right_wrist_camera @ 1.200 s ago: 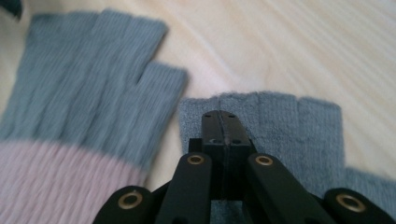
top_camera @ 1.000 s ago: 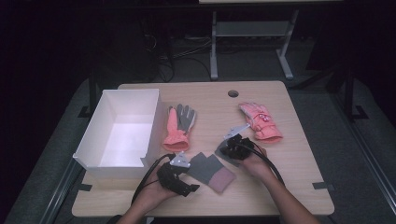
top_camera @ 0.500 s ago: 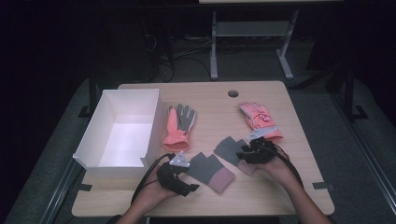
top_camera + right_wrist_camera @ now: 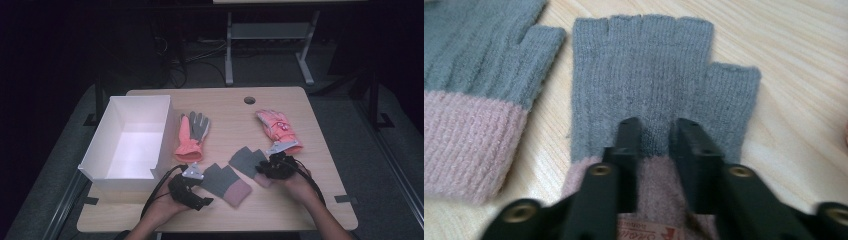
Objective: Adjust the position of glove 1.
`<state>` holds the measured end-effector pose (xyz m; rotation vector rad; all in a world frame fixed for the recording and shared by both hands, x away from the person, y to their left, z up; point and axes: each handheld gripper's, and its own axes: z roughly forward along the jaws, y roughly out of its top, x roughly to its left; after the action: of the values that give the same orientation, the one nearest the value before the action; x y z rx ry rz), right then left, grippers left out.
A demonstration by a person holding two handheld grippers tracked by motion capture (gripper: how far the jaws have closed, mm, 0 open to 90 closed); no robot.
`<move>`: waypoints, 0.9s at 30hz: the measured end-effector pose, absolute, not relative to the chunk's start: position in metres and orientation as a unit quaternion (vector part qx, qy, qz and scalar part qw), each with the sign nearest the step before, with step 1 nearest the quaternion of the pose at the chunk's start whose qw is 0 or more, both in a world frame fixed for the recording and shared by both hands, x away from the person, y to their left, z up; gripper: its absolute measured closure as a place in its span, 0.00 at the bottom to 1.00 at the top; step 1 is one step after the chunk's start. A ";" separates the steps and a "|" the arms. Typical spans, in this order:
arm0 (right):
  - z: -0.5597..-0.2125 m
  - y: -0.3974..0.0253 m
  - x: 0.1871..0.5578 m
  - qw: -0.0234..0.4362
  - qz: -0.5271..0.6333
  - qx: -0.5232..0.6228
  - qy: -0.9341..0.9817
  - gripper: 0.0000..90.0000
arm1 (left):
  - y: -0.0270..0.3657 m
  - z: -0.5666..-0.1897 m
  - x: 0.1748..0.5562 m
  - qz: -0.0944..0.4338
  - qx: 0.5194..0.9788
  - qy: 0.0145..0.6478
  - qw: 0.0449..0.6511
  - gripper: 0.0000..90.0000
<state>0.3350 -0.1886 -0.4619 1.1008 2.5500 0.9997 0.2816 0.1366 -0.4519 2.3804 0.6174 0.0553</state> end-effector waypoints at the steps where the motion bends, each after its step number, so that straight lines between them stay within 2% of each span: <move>1: -0.461 -0.186 0.334 0.101 0.333 0.364 0.864 0.89 | 0.136 -0.452 0.281 0.022 0.910 0.240 0.338 0.24; 10: -0.455 -0.190 0.334 0.094 0.347 0.369 0.857 0.93 | 0.138 -0.450 0.281 0.025 0.909 0.241 0.338 0.24; 18: -0.435 -0.193 0.327 0.093 0.392 0.366 0.839 0.93 | 0.140 -0.450 0.282 0.028 0.906 0.248 0.342 0.24; 27: -0.421 -0.169 0.313 0.071 0.423 0.352 0.832 0.93 | 0.145 -0.448 0.277 0.034 0.905 0.252 0.341 0.24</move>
<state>0.3135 -0.1687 -0.4205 1.0595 2.5009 1.2708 0.2769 0.1446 -0.4482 2.3547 0.6569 0.0879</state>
